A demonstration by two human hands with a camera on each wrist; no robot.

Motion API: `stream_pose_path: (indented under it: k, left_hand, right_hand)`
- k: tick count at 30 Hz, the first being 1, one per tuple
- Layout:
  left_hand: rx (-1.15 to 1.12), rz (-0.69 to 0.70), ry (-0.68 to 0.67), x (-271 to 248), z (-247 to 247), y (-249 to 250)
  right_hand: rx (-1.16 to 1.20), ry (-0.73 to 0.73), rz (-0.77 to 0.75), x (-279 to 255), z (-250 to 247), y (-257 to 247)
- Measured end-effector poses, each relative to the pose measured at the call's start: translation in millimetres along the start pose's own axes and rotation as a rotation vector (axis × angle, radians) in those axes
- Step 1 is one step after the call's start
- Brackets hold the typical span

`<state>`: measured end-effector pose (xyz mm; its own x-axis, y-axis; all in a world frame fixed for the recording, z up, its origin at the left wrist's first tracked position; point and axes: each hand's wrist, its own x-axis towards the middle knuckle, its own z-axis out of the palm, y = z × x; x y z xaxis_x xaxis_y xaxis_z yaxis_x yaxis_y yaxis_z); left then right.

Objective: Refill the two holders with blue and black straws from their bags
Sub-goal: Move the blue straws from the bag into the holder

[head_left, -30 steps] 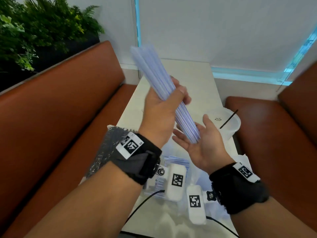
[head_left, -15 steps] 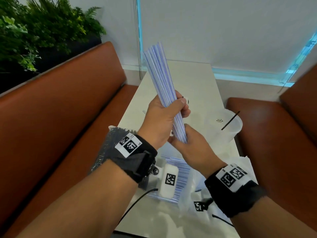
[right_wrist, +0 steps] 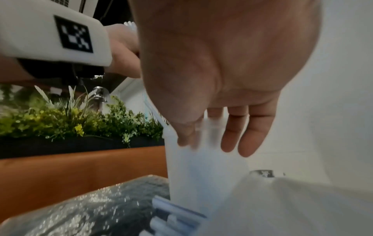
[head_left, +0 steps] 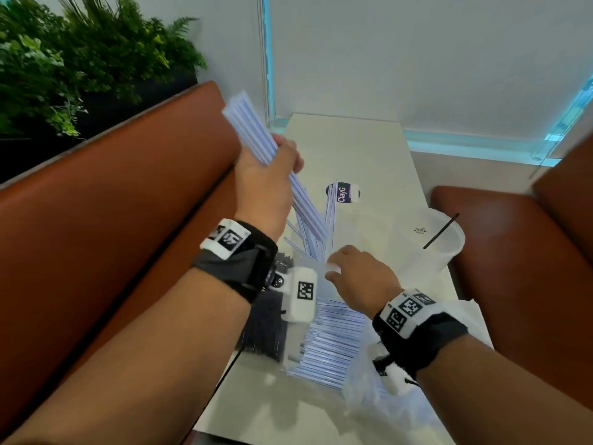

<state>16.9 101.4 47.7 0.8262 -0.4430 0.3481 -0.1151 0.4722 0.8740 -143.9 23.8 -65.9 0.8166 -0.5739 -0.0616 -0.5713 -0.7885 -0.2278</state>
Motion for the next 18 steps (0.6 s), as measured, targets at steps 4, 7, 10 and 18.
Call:
stream_pose_path:
  k: [4,7,10,18]
  left_hand:
    - [0.295,-0.137,-0.084,-15,-6,-43]
    - [0.475,-0.170,-0.155,-11,-12,-58]
    - [0.803,-0.159,-0.335,-7,-9,-58]
    - [1.350,-0.123,-0.442,-3,-16,-53]
  right_hand:
    - [-0.119,0.029,-0.078,6,10,-2]
    - [-0.137,0.049,-0.082,9,15,0]
    - [-0.107,0.049,-0.060,9,15,0]
    - [-0.114,0.054,-0.067,9,13,-2]
